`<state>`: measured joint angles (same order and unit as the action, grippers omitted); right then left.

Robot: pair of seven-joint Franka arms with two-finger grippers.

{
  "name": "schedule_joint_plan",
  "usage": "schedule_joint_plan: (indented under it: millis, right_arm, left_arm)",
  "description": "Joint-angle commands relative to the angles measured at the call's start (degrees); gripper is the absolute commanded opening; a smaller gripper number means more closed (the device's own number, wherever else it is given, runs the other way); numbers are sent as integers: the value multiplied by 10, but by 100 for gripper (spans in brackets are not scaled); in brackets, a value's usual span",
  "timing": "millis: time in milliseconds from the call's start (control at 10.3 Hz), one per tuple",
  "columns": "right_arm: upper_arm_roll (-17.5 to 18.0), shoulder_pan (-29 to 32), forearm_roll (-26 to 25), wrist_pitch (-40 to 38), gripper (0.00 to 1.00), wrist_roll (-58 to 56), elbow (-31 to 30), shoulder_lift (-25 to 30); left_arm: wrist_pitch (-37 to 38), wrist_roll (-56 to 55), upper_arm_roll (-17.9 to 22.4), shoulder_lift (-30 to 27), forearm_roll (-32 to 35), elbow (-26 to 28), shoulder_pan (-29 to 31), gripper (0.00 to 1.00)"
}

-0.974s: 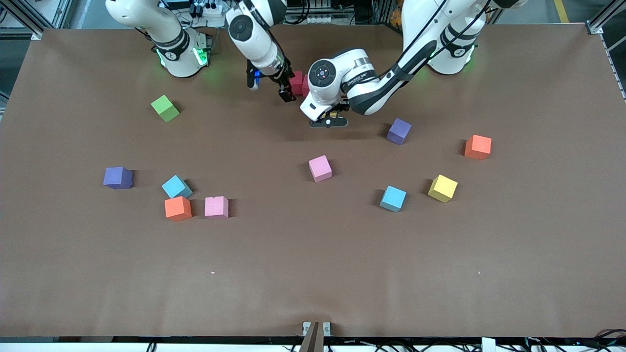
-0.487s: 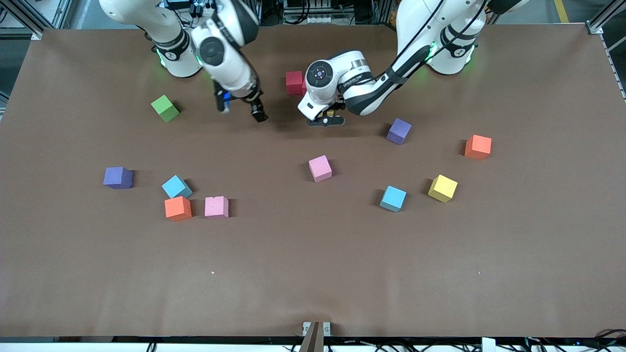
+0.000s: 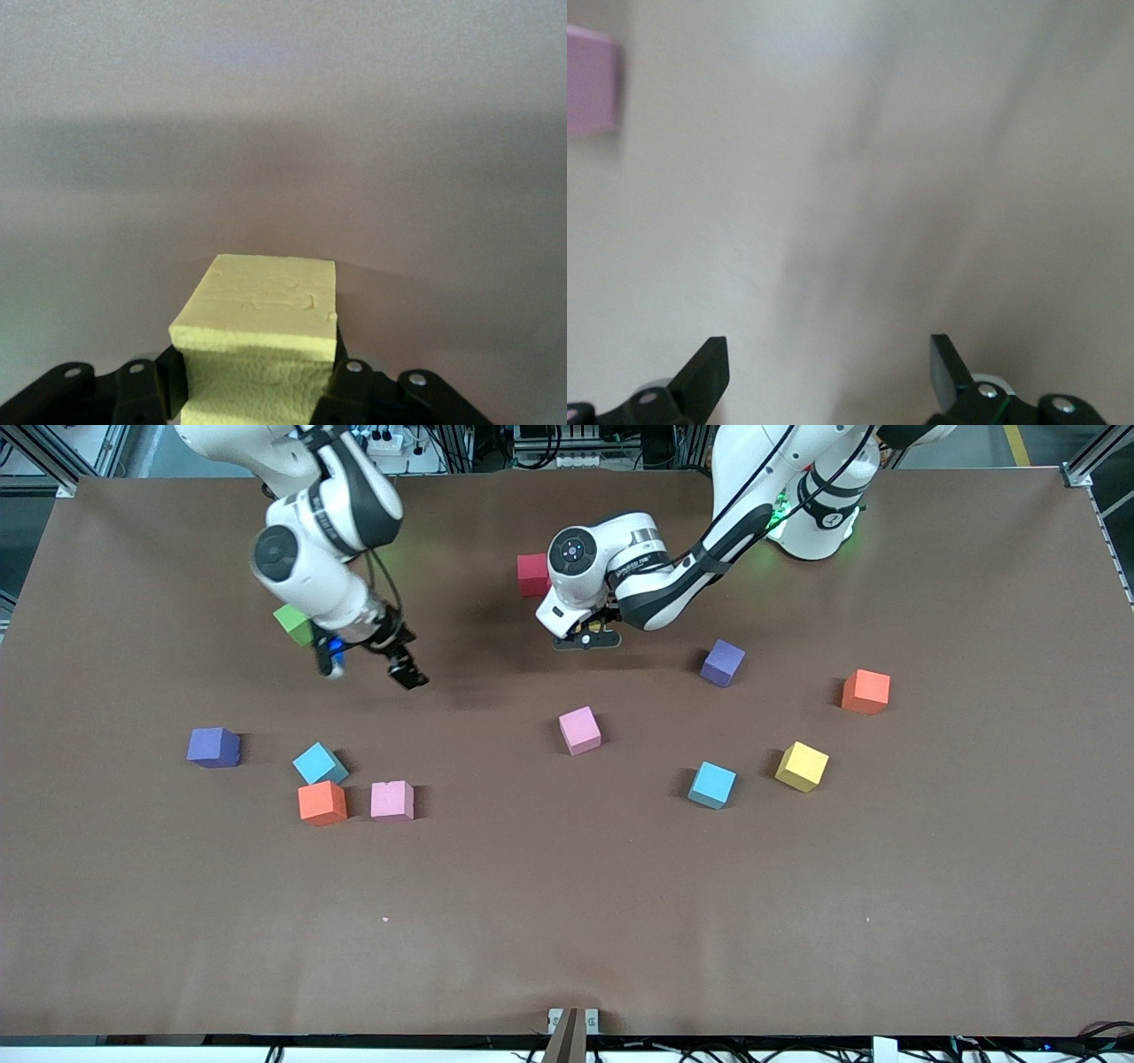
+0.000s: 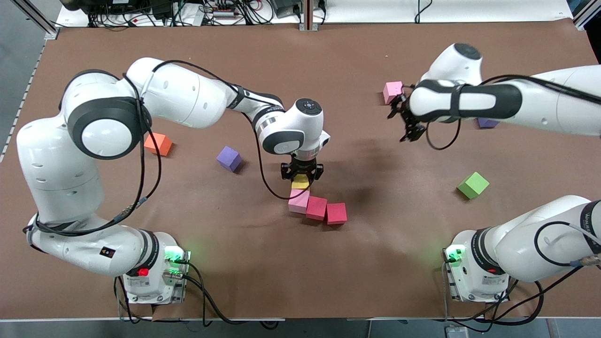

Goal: Form number 2 with 11 blocks

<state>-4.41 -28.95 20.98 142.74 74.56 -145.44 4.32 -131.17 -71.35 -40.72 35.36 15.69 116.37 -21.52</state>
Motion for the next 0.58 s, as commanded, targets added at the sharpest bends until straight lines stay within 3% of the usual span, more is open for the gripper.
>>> schedule_joint_plan:
  millis: [0,195,390,487]
  right_arm:
    - [9,49,-79,-44,100,-85,60,-26]
    - [9,61,-165,-169,100,-114,189,-76]
    - [9,67,-179,-298,100,-163,332,-140]
    - [9,86,-178,-310,100,-213,363,-157]
  left_arm:
    - [-2,-17,6,16,15,1,-15,37]
    - [-2,-20,6,16,15,2,-18,37]
    - [-1,-22,6,17,15,2,-19,39]
    - [0,-22,6,17,15,3,-20,41]
